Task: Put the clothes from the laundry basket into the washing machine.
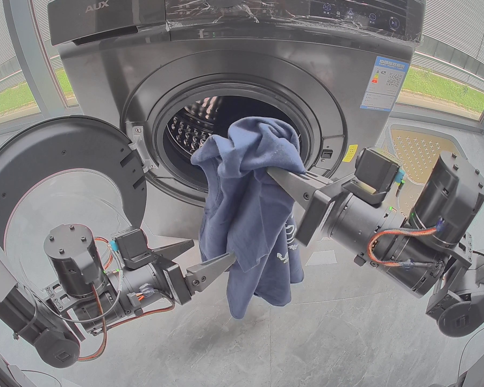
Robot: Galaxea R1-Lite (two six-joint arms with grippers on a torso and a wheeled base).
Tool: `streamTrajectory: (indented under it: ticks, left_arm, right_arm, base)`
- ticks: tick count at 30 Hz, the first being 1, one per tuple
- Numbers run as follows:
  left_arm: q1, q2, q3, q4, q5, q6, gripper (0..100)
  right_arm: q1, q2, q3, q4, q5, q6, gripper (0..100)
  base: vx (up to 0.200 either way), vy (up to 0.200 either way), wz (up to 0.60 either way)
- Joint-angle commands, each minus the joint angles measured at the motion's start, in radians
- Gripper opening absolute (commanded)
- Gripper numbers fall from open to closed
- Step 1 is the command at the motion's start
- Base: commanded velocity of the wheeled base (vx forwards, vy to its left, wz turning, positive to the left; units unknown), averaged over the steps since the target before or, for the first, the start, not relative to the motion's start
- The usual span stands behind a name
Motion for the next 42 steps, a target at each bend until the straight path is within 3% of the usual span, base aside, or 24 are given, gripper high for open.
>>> streamTrajectory:
  ticks: [1,14,20,31,42]
  left_arm:
    - [0.032,0.052,0.000,-0.003,-0.001,0.004,100]
    - [0.158,0.190,-0.016,-0.102,-0.053,0.007,100]
    - [0.169,0.296,-0.054,-0.177,-0.054,0.021,100]
    - [0.176,0.385,-0.177,-0.179,-0.079,0.024,100]
    - [0.172,0.408,-0.189,-0.179,-0.091,0.025,100]
  right_arm:
    - [0.002,-0.031,0.025,0.000,0.003,0.000,0]
    - [0.005,-0.048,0.045,-0.001,0.020,-0.001,0]
    - [0.019,-0.045,0.046,-0.020,0.021,-0.001,0]
    - [0.020,-0.050,0.055,-0.023,0.027,-0.006,0]
    - [0.034,-0.051,0.069,-0.043,0.038,-0.009,0]
  base:
    - [0.000,0.000,0.00]
    - [0.000,0.000,0.00]
    - [0.000,0.000,0.00]
    - [0.000,0.000,0.00]
    - [0.000,0.000,0.00]
